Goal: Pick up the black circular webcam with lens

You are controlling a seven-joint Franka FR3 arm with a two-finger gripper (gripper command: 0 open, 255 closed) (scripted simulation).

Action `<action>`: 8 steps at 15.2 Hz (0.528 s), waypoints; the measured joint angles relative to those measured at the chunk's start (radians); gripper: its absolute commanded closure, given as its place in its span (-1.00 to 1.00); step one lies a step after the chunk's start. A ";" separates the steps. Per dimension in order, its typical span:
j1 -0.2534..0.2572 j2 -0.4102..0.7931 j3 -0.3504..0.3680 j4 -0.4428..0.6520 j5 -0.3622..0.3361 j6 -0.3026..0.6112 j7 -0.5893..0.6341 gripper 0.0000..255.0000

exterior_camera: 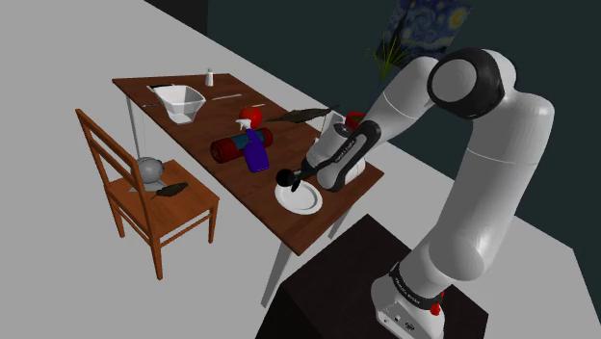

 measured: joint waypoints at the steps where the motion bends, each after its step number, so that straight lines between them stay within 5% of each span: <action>1: -0.002 -0.013 0.002 -0.001 0.000 -0.013 0.000 1.00; 8: -0.033 -0.126 0.032 -0.022 0.005 -0.104 -0.016 1.00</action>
